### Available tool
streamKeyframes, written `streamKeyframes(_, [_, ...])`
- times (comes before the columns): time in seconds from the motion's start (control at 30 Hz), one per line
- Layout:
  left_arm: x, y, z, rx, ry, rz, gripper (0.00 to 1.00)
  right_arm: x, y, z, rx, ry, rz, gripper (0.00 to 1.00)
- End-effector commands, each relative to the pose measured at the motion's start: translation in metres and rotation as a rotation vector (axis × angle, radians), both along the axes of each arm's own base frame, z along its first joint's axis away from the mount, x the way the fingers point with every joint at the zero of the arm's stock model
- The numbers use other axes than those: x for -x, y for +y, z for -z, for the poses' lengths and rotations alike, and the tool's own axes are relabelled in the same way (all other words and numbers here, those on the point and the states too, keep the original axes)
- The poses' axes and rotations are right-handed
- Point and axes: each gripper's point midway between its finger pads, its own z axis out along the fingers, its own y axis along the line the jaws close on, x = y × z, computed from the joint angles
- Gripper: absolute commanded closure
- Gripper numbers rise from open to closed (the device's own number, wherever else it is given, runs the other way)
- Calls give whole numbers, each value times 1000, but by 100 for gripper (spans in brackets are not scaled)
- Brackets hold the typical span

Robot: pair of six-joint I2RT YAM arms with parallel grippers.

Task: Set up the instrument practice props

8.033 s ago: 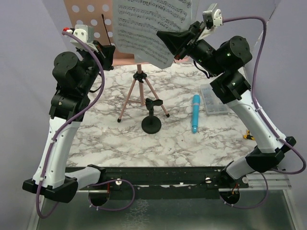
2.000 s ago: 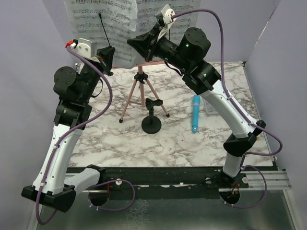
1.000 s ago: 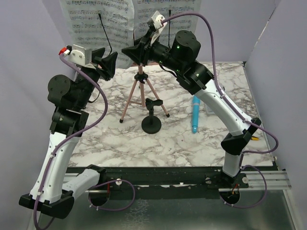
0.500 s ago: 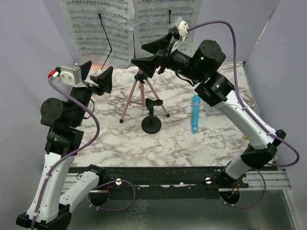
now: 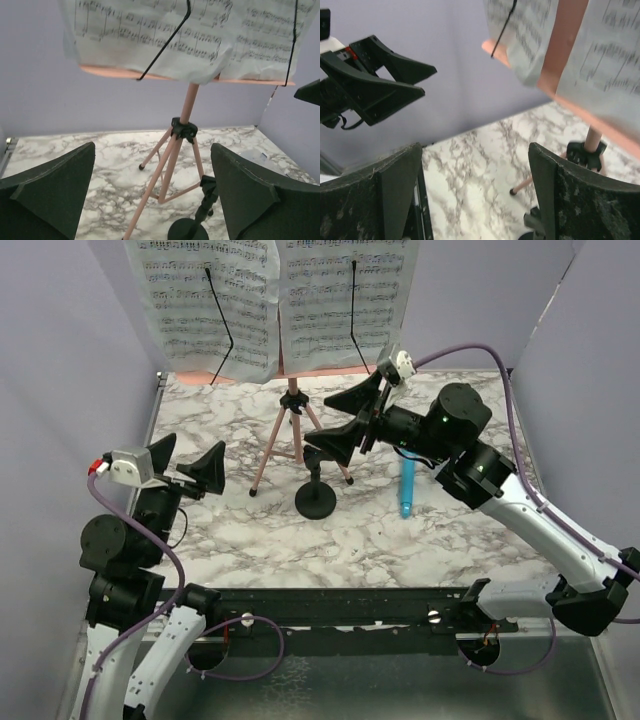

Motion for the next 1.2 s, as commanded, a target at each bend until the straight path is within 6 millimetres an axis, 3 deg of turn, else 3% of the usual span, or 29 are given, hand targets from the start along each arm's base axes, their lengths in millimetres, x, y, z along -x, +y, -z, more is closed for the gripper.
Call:
streamKeyframes(0.0, [9, 15, 64, 49, 175, -63, 2, 4, -9, 53, 58, 140, 31, 8])
streamKeyframes(0.2, [21, 7, 131, 170, 313, -9, 3, -3, -24, 138, 180, 334, 128, 7])
streamKeyframes(0.4, [18, -8, 174, 268, 420, 49, 3, -11, -46, 186, 188, 489, 159, 7])
streamKeyframes(0.57, [9, -15, 186, 281, 480, 59, 2, -32, -74, 205, 144, 571, 199, 7])
streamKeyframes(0.87, [-22, -35, 230, 200, 681, 77, 1, -70, -140, 270, 145, 724, 379, 6])
streamKeyframes(1.17, [-53, -36, 245, 91, 724, 37, 1, -112, -235, 346, 318, 839, 876, 5])
